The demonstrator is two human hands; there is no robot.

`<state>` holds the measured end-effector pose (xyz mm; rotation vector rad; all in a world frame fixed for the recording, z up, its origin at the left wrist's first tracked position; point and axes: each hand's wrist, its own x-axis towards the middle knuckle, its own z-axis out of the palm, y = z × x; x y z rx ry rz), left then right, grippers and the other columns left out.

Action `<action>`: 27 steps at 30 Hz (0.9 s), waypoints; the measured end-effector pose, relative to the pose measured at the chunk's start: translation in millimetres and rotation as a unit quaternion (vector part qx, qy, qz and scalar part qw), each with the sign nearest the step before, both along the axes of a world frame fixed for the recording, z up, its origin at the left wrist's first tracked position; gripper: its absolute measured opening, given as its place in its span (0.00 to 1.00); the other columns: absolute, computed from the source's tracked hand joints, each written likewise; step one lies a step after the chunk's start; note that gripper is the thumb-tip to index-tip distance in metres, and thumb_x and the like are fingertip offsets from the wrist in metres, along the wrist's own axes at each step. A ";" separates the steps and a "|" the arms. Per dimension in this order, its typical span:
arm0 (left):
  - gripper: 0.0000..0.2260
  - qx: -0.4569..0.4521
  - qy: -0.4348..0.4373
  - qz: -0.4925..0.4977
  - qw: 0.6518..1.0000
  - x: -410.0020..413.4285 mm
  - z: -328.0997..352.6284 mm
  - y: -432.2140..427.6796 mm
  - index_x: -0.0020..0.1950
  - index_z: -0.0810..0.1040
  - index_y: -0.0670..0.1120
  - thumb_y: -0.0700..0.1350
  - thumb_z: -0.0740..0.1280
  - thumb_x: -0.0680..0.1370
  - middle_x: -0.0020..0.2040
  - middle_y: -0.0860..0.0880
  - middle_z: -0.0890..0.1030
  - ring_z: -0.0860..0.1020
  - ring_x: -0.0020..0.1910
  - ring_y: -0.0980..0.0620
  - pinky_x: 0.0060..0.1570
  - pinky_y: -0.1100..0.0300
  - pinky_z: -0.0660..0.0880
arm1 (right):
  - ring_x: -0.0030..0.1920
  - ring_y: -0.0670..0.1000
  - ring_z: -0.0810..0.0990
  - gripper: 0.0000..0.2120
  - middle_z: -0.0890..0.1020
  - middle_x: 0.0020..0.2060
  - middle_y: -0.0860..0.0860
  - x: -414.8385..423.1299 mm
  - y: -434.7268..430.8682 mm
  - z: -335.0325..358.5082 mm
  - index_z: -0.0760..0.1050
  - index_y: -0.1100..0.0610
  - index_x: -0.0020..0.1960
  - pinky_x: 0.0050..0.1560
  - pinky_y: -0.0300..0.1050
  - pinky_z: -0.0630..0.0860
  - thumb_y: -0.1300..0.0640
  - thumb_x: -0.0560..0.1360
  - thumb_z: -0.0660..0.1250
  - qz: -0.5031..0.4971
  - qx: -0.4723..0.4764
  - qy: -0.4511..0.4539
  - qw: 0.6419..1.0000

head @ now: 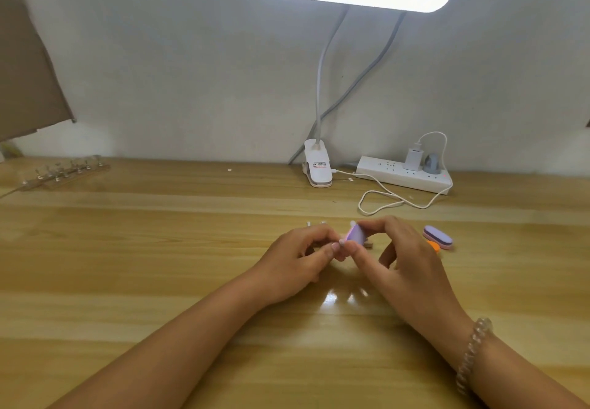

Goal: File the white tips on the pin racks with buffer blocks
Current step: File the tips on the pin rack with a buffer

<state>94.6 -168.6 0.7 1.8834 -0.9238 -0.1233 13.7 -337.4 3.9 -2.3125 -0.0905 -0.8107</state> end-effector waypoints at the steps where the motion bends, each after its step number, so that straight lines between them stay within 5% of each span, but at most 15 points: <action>1: 0.09 -0.002 0.005 0.001 1.000 -0.4 0.3 -0.1 0.49 0.79 0.49 0.38 0.62 0.82 0.35 0.63 0.77 0.72 0.29 0.58 0.35 0.63 0.71 | 0.31 0.47 0.76 0.14 0.78 0.48 0.40 -2.2 2.9 0.1 0.77 0.47 0.53 0.36 0.47 0.75 0.43 0.72 0.71 0.020 -0.021 -0.006 1.000; 7: 0.06 -0.012 0.009 0.004 1.000 -0.1 2.4 -0.3 0.51 0.81 0.46 0.40 0.63 0.82 0.34 0.63 0.77 0.72 0.28 0.57 0.35 0.63 0.70 | 0.33 0.47 0.76 0.15 0.79 0.48 0.40 1.6 -1.8 0.8 0.77 0.46 0.53 0.41 0.50 0.76 0.40 0.71 0.69 -0.014 0.013 0.009 1.000; 10: 0.07 -0.022 0.027 0.001 0.999 -0.1 2.0 -0.1 0.51 0.80 0.45 0.37 0.62 0.82 0.35 0.60 0.77 0.72 0.31 0.53 0.34 0.61 0.71 | 0.31 0.48 0.76 0.15 0.78 0.49 0.39 -2.9 4.1 0.8 0.77 0.48 0.55 0.34 0.46 0.75 0.42 0.71 0.69 0.033 -0.028 -0.009 0.999; 27: 0.09 -0.036 0.043 0.006 0.998 -3.0 4.8 -0.1 0.50 0.79 0.47 0.35 0.62 0.81 0.38 0.57 0.77 0.71 0.28 0.59 0.33 0.64 0.70 | 0.31 0.48 0.77 0.16 0.78 0.49 0.39 -3.7 5.4 1.0 0.77 0.47 0.54 0.34 0.46 0.75 0.42 0.70 0.69 0.042 -0.025 -0.007 0.999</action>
